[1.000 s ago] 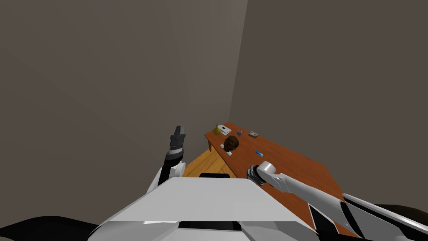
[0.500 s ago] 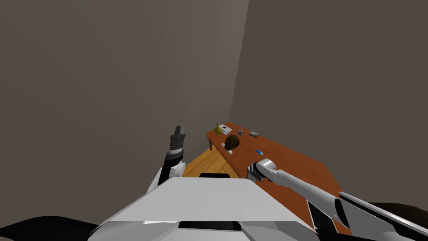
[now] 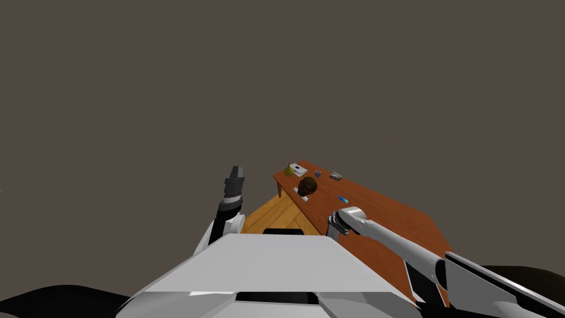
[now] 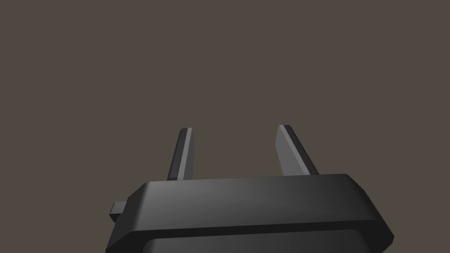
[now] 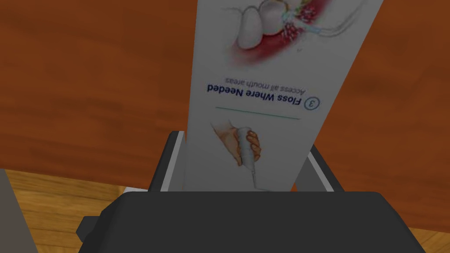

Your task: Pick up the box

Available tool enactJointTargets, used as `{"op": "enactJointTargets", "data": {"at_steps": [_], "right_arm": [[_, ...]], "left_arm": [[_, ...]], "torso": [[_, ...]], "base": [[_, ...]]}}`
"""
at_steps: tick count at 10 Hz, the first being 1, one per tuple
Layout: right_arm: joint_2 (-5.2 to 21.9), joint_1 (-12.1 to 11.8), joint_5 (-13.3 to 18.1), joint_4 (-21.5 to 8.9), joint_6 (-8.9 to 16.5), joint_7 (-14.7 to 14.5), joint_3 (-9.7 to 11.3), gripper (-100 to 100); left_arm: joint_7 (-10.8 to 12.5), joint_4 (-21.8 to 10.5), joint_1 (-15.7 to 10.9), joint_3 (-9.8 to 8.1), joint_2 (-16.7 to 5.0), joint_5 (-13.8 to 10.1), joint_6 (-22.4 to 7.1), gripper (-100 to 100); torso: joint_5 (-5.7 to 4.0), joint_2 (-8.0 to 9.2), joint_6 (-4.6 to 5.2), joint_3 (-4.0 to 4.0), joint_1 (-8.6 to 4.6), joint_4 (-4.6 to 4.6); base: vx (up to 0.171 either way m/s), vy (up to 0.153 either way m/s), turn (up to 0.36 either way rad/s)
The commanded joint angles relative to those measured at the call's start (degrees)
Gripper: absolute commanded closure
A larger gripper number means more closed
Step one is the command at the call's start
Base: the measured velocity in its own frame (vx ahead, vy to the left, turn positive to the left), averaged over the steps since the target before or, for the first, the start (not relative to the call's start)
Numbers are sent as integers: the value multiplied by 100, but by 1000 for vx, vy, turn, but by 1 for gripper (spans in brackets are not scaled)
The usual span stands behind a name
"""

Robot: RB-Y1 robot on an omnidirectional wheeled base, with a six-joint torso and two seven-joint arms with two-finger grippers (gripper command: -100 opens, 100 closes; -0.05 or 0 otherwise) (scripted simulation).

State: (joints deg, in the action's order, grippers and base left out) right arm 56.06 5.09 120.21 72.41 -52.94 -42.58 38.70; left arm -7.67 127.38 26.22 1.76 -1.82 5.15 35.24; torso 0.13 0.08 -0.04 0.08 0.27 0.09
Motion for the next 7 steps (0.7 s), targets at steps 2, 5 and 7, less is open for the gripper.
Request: {"op": "enactJointTargets", "data": {"at_steps": [2, 5, 7], "right_arm": [[-132, 39, -142, -312, -198, -427, -351, 100], [-212, 60, -229, -495, -334, -760, -579, 100], [-201, 57, -217, -458, -326, -710, -551, 0]], "left_arm": [[0, 0, 0, 0, 0, 0, 0, 0], [0, 0, 0, 0, 0, 0, 0, 0], [0, 0, 1, 0, 0, 0, 0, 0]], "torso": [[0, -2, 1, -1, -4, 0], [2, 6, 1, 4, 1, 3], [4, -4, 3, 0, -4, 2]], "base": [[-42, 25, 24], [-46, 28, 17], [-6, 4, -1]]}}
